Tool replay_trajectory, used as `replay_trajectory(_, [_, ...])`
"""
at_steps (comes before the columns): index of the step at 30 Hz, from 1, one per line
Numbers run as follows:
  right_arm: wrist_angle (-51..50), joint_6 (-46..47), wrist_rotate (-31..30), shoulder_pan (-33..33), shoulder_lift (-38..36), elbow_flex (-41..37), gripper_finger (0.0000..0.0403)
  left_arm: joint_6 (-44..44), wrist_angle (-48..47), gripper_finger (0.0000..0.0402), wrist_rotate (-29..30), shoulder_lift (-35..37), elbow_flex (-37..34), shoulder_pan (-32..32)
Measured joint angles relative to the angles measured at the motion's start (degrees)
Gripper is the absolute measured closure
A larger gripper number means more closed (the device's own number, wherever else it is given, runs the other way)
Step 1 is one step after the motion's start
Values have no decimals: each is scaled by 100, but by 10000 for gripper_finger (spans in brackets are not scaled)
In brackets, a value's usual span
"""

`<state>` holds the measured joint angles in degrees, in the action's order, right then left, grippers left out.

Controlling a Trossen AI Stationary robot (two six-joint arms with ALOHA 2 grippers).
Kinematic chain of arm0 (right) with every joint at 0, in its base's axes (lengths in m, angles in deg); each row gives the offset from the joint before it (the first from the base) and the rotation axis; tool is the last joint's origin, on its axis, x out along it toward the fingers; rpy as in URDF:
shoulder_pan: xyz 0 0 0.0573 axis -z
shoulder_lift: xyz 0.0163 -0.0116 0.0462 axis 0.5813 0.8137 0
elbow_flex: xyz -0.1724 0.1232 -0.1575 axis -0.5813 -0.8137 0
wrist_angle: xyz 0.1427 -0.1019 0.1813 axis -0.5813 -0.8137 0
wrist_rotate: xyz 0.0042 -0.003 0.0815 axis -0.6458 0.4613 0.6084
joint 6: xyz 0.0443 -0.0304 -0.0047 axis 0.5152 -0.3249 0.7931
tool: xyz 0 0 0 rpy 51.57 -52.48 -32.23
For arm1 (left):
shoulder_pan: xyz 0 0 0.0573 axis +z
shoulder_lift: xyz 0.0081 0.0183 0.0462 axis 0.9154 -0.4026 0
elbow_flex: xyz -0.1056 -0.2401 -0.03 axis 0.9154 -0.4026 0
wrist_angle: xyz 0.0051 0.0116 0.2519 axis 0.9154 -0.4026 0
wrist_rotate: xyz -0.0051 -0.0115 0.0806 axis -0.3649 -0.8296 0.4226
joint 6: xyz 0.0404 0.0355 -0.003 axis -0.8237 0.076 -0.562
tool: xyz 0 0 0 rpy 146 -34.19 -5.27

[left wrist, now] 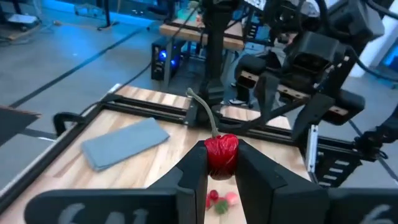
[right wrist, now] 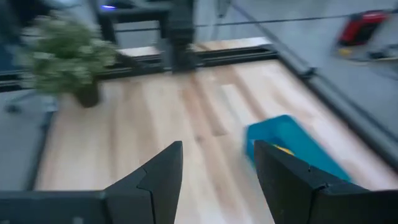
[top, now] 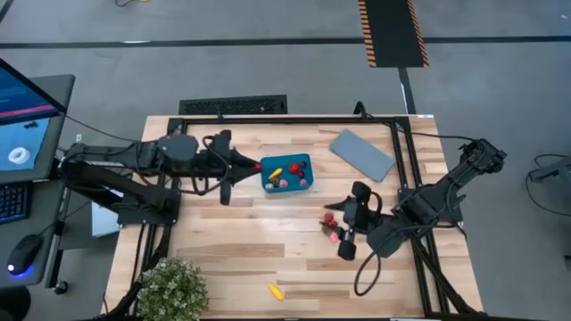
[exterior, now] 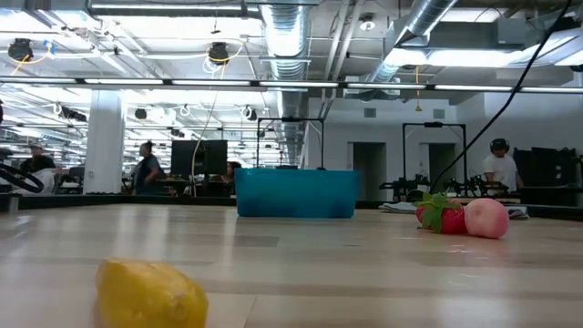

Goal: Pick and placing Produce into tupperware
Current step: Put the red cherry into the blue bin

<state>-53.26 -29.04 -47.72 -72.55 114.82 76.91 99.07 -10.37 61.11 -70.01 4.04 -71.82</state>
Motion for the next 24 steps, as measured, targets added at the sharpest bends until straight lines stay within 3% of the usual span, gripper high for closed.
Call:
replay_trajectory(7, [-236,298,-748,479,-165,-561,184,-24,-218,345,49,178,-2,-47])
replay_trajectory(11, [-82,439,-710,694,-692,-1109,184,-161,-235,345,51,207,-4,-94])
replay_trajectory(18, [1004,-356,-682,716,-2660,-2227,184,-260,-328,345,58,204,-4,-96])
replay_trajectory(24, [1918,-1015,-217,717,-4136,-3089,190,-329,146,345,-18,282,-347,-89])
